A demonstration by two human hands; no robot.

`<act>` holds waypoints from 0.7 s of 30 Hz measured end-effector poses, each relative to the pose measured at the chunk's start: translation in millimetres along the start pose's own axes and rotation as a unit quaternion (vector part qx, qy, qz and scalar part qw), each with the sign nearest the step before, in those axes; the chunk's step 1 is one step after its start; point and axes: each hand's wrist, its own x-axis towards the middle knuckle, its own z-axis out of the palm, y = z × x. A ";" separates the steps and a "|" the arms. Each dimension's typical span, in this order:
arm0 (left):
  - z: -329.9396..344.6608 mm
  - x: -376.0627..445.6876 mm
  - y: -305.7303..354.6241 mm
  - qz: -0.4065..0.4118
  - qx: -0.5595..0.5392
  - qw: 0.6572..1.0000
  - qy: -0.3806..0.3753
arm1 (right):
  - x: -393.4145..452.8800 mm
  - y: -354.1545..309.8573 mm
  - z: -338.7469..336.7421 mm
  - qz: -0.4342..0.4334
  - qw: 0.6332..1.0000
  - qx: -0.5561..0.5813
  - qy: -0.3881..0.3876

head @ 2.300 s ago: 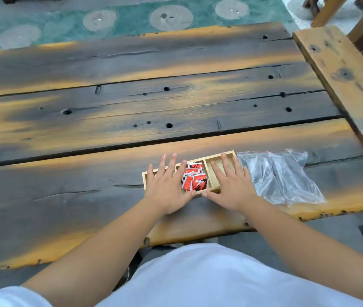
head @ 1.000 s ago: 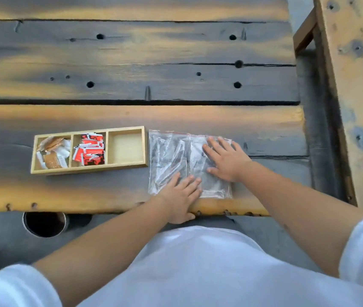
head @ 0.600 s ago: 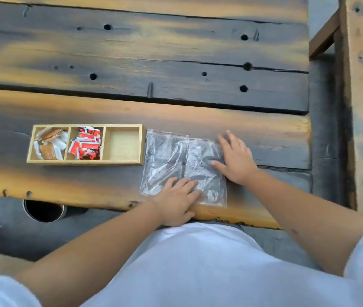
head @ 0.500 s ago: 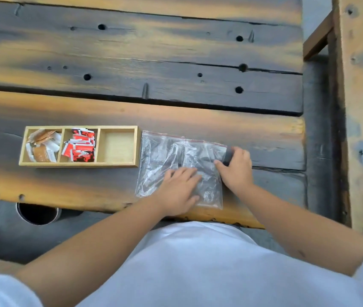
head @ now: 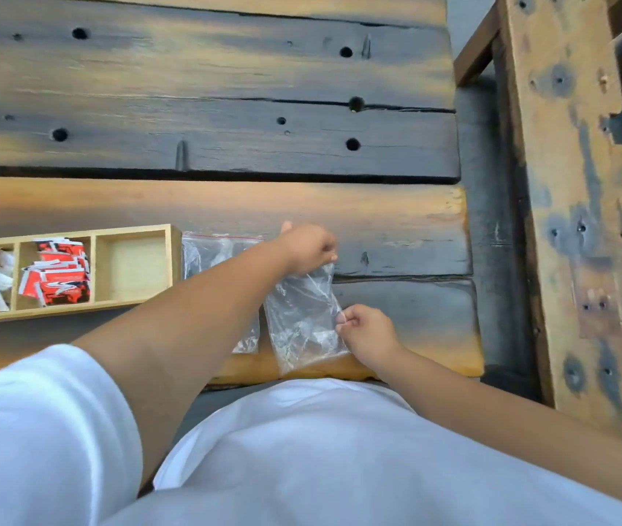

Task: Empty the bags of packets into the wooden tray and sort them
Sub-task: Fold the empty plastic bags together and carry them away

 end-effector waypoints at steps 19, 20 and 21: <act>-115.6 -90.5 -95.6 -0.074 -0.102 0.991 0.045 | -32.7 -74.8 17.2 -0.053 0.958 0.267 -0.093; -114.6 -94.4 -100.7 -0.072 -0.097 0.991 0.055 | -35.1 -76.4 24.6 -0.052 0.962 0.247 -0.101; -112.8 -97.3 -104.1 -0.068 -0.096 0.991 0.066 | -37.7 -78.1 32.9 -0.050 0.969 0.219 -0.106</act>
